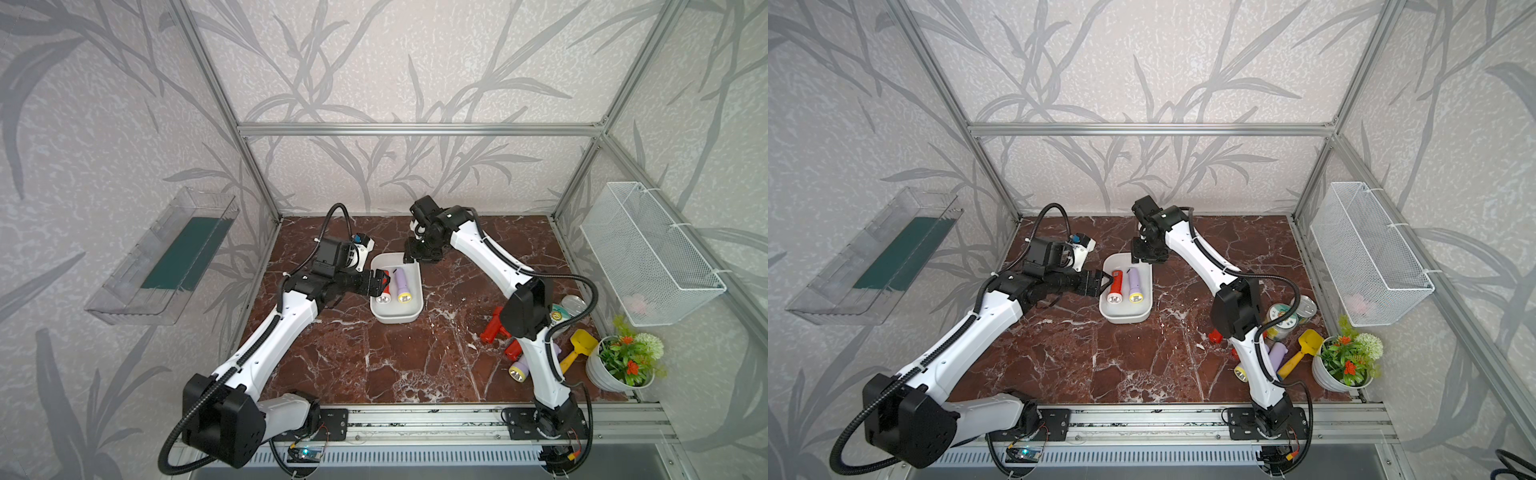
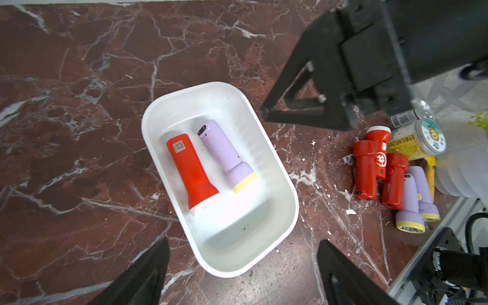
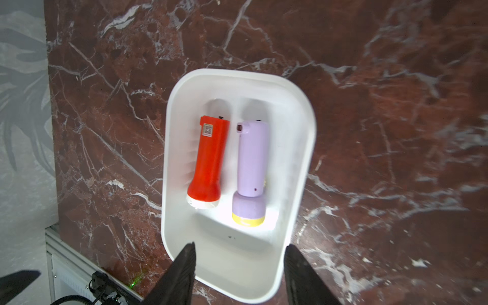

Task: Put the flashlights into the storage boxes
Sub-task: Pick up the flashlight from the center of the board.

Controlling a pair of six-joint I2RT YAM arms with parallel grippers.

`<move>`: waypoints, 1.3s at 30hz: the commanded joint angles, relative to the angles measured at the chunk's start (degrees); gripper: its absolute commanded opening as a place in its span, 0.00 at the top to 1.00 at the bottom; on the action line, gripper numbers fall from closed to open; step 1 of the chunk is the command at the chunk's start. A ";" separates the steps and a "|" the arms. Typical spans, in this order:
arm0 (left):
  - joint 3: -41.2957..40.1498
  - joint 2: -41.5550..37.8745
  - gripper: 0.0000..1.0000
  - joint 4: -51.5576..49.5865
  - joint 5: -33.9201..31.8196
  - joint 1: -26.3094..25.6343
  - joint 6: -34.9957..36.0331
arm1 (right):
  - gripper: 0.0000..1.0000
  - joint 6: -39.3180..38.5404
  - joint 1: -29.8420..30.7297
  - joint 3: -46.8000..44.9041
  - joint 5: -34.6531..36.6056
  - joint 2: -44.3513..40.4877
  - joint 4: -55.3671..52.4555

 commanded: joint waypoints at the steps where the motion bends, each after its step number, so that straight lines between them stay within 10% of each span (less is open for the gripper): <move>1: 1.84 1.28 0.10 3.10 2.92 -1.10 -1.24 | 0.45 1.20 -3.00 -10.89 3.50 -6.29 2.61; 22: 12.45 15.05 0.10 4.80 2.00 -15.67 -1.78 | 0.43 9.38 -9.76 -63.89 6.06 -40.67 13.54; 39: 21.42 21.68 0.10 0.48 2.38 -23.48 0.36 | 0.43 10.96 -15.45 -79.56 5.55 -52.93 15.37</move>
